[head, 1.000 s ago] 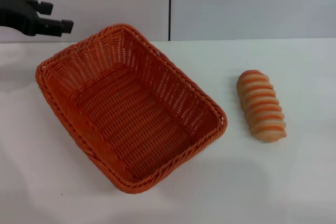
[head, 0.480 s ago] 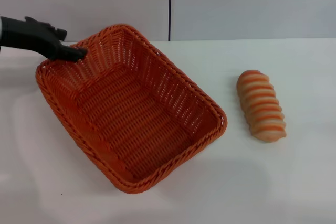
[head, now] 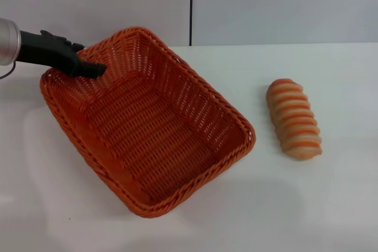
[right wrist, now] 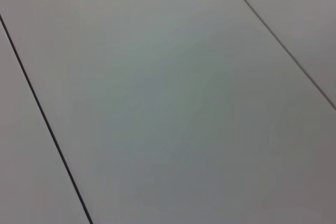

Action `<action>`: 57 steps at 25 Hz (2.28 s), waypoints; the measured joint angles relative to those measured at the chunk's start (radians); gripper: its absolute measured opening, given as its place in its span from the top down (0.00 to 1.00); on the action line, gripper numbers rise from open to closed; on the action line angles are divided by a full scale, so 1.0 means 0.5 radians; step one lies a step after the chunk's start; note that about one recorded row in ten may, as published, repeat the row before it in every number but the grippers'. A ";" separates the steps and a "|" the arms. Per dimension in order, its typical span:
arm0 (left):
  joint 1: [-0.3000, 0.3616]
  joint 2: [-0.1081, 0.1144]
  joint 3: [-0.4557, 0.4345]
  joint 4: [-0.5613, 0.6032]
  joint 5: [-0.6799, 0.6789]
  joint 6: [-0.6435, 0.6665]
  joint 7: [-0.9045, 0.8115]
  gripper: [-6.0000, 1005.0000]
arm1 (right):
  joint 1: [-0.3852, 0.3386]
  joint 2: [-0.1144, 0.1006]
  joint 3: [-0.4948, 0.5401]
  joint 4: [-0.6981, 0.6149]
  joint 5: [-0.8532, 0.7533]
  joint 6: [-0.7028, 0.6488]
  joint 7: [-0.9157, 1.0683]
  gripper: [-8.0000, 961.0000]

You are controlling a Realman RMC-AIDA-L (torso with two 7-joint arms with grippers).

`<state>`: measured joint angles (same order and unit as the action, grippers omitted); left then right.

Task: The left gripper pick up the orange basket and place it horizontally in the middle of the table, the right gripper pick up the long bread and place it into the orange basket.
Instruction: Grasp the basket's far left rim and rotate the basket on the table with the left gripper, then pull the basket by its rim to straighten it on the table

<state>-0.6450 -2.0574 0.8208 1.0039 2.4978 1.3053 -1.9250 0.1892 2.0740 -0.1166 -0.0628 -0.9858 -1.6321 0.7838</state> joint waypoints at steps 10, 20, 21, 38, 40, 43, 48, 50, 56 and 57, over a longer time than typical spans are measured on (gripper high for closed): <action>0.016 0.002 0.011 0.025 0.009 -0.005 -0.032 0.32 | 0.010 0.000 -0.003 0.003 -0.004 0.021 0.000 0.46; 0.010 0.004 0.027 0.026 0.017 0.044 -0.028 0.76 | 0.028 0.000 -0.005 0.003 -0.004 0.022 0.000 0.46; 0.007 0.004 0.027 0.026 0.017 0.047 -0.028 0.76 | 0.031 0.000 -0.007 0.003 -0.004 0.024 0.000 0.46; 0.009 0.024 -0.345 0.437 -0.137 0.661 -0.316 0.81 | 0.032 -0.006 -0.028 -0.012 -0.004 0.051 0.023 0.46; 0.013 0.033 -0.384 0.456 -0.174 0.707 -0.350 0.82 | 0.034 -0.006 -0.035 -0.013 -0.004 0.053 0.023 0.46; 0.032 0.077 -0.498 0.466 -0.303 0.816 -0.470 0.82 | 0.041 -0.007 -0.055 -0.015 -0.004 0.062 0.023 0.46; 0.148 0.131 -0.595 0.470 -0.536 0.914 -0.646 0.82 | 0.058 -0.008 -0.076 -0.016 -0.004 0.079 0.024 0.46; 0.197 0.142 -0.603 0.460 -0.603 0.917 -0.684 0.82 | 0.069 -0.009 -0.080 -0.016 -0.004 0.089 0.025 0.46; 0.393 0.116 -0.672 0.459 -0.678 0.881 -0.746 0.81 | 0.101 -0.009 -0.108 -0.015 -0.004 0.112 0.025 0.46; 0.406 0.111 -0.680 0.460 -0.680 0.877 -0.746 0.81 | 0.101 -0.009 -0.108 -0.015 -0.004 0.112 0.025 0.46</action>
<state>-0.4422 -2.0017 0.4806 1.2340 2.1577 1.7437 -2.2982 0.2397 2.0693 -0.1706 -0.0705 -0.9878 -1.5758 0.7961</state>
